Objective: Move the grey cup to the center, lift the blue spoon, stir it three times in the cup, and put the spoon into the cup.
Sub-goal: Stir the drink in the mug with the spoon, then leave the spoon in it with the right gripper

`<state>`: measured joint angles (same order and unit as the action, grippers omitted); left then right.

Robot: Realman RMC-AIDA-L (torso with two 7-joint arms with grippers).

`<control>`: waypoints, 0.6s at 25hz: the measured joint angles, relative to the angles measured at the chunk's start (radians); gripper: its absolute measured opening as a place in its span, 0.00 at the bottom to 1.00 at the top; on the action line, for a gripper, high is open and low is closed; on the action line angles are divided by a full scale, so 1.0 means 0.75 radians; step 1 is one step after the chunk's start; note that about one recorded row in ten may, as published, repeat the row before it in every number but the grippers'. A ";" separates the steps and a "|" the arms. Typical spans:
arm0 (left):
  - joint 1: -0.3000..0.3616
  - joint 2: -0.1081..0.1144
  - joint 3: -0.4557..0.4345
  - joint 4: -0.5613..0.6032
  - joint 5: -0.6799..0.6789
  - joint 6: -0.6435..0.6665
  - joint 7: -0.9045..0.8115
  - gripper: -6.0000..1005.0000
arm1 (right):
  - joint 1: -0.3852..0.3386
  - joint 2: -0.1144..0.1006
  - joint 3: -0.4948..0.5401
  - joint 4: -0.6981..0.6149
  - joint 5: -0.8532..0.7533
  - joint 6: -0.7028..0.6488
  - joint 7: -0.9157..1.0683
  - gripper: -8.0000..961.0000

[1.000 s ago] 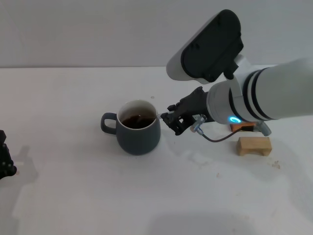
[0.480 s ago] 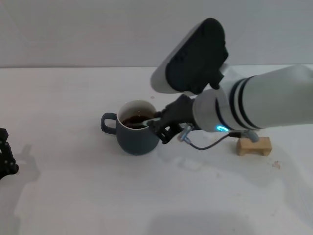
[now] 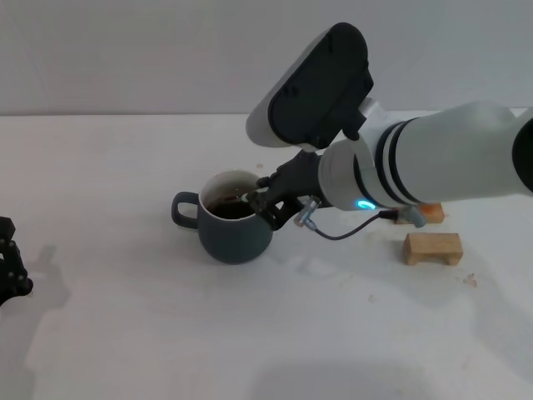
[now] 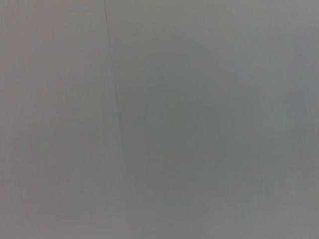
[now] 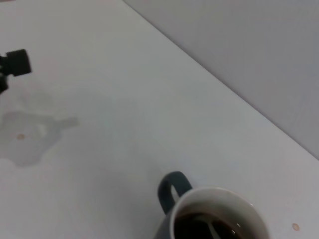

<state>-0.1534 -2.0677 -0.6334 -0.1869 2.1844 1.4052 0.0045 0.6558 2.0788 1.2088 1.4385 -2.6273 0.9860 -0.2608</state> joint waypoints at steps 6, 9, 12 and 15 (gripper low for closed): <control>0.000 0.000 0.012 0.000 0.000 -0.004 0.000 0.00 | -0.024 -0.004 0.024 0.003 -0.007 0.013 -0.002 0.17; 0.000 0.000 0.020 0.000 0.000 -0.007 0.000 0.00 | -0.052 -0.006 0.029 0.028 -0.008 0.032 -0.003 0.17; -0.001 0.000 0.030 0.000 0.000 -0.010 0.000 0.00 | -0.088 -0.001 0.019 0.078 0.000 0.056 -0.018 0.17; -0.006 0.000 0.035 0.000 0.000 -0.011 0.000 0.00 | -0.095 0.001 0.005 0.095 0.001 0.061 -0.020 0.17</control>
<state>-0.1580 -2.0677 -0.6069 -0.1872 2.1844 1.3967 0.0046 0.5843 2.0795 1.2124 1.5097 -2.6267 1.0320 -0.2760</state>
